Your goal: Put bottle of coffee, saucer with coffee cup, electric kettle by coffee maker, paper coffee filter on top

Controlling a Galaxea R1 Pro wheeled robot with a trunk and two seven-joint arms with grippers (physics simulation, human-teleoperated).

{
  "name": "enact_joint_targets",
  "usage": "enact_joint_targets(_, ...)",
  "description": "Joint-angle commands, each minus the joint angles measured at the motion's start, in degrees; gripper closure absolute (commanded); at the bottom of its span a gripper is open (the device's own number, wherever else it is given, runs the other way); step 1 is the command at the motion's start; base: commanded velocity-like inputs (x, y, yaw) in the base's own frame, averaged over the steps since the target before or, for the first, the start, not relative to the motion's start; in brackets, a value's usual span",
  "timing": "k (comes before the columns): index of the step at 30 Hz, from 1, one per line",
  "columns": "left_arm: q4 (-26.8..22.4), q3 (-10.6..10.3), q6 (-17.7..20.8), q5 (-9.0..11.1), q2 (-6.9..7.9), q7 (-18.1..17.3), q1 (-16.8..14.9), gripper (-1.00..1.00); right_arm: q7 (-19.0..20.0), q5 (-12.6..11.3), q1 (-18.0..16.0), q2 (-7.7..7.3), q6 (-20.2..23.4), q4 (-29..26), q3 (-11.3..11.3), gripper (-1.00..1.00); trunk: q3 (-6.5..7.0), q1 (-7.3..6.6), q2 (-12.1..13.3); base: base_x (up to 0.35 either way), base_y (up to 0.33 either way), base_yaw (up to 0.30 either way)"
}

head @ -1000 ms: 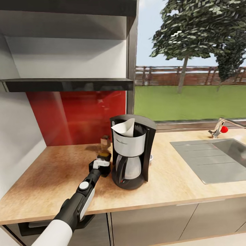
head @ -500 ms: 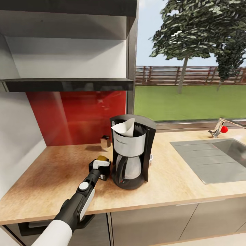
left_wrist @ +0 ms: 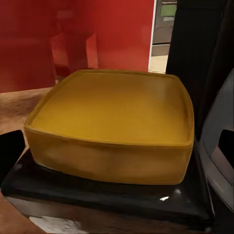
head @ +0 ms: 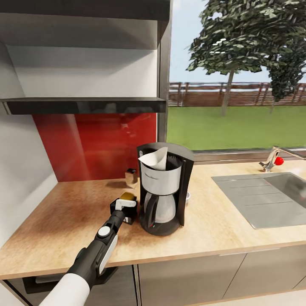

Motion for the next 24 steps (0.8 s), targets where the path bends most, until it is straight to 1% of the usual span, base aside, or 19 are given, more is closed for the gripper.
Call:
enact_joint_targets(1, 0.0, -0.1, -0.2, -0.1, 0.0, 0.0, -0.1, -1.0, 0.1, -0.6, 0.0, -0.04, -0.1, -0.1, 0.4, -1.0, -0.11, 0.03, -0.1, 0.0, 0.0, 0.0)
enact_joint_targets(10, 0.0, -0.1, -0.3, -0.1, -0.05, 0.0, 0.0, -1.0, 0.1, -0.6, 0.0, -0.05, -0.1, -0.1, 0.4, -1.0, -0.11, 0.03, -0.1, -0.007, 0.0, 0.0)
enact_joint_targets(16, 0.0, -0.1, -0.3, -0.1, -0.07, 0.2, 0.0, -1.0, 0.1, -0.6, 0.0, -0.03, -0.1, -0.1, 0.4, -1.0, -0.11, 0.03, -0.1, -0.22, 0.0, 0.0)
enact_joint_targets(24, 0.0, -0.1, -0.3, -0.1, -0.07, 0.3, 0.0, -1.0, 0.1, -0.6, 0.0, -0.06, -0.1, -0.1, 0.5, -1.0, -0.11, 0.03, -0.1, -0.064, 0.0, 0.0)
